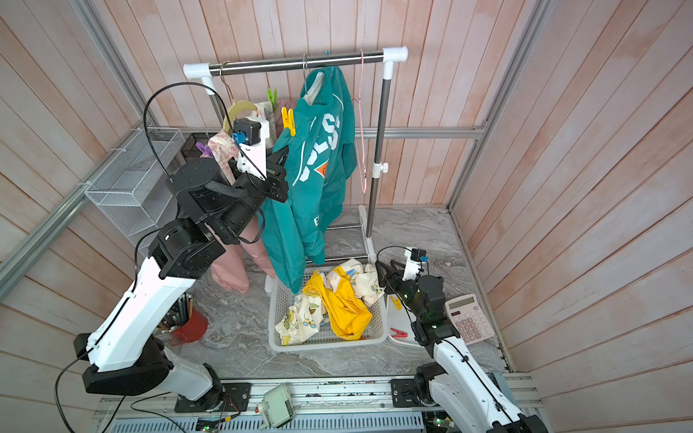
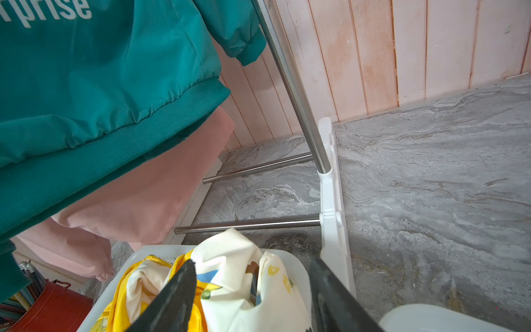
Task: Remove the clothespins securing jackets to the hanger
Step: Pick up the hanger from the clothesline.
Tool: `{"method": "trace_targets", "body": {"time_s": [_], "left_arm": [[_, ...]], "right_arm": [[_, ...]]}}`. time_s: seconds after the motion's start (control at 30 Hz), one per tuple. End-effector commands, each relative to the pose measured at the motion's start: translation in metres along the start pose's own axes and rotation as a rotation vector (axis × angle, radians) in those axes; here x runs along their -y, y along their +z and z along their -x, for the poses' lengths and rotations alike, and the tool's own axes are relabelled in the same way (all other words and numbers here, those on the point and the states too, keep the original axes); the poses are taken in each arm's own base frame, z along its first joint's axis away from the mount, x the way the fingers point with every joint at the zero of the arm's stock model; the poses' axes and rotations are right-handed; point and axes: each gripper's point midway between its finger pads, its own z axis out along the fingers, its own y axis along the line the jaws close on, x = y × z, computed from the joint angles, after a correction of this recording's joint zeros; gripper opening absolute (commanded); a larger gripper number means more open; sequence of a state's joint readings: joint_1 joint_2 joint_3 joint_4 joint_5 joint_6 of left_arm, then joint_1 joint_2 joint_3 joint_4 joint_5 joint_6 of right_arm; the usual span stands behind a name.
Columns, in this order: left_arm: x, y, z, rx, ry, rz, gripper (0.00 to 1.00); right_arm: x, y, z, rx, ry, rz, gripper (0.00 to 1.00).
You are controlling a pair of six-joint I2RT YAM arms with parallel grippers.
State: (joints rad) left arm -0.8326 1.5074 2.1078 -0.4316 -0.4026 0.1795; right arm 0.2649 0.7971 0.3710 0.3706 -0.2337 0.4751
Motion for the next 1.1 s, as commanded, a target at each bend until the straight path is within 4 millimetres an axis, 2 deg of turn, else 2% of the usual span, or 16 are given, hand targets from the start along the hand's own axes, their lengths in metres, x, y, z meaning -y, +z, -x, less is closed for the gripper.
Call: {"method": "trace_targets", "body": {"time_s": [0.0, 0.47, 0.7, 0.9, 1.07], "left_arm": [[-0.02, -0.024, 0.044, 0.147, -0.072, 0.045, 0.0], [-0.017, -0.035, 0.007, 0.037, -0.105, 0.019, 0.0], [-0.008, -0.057, 0.001, 0.022, -0.129, -0.024, 0.0], [0.004, -0.079, -0.014, -0.017, -0.147, -0.082, 0.0], [-0.002, -0.1, -0.023, -0.03, -0.168, -0.106, 0.0]], "right_arm": [[-0.003, 0.001, 0.008, 0.022, -0.008, 0.012, 0.64], [-0.005, 0.003, 0.01, 0.019, -0.015, 0.021, 0.64], [-0.004, 0.006, 0.018, 0.023, -0.045, 0.009, 0.65], [0.004, 0.014, 0.03, -0.013, -0.048, 0.031, 0.65], [0.012, 0.02, 0.04, -0.014, -0.1, 0.05, 0.65]]}}
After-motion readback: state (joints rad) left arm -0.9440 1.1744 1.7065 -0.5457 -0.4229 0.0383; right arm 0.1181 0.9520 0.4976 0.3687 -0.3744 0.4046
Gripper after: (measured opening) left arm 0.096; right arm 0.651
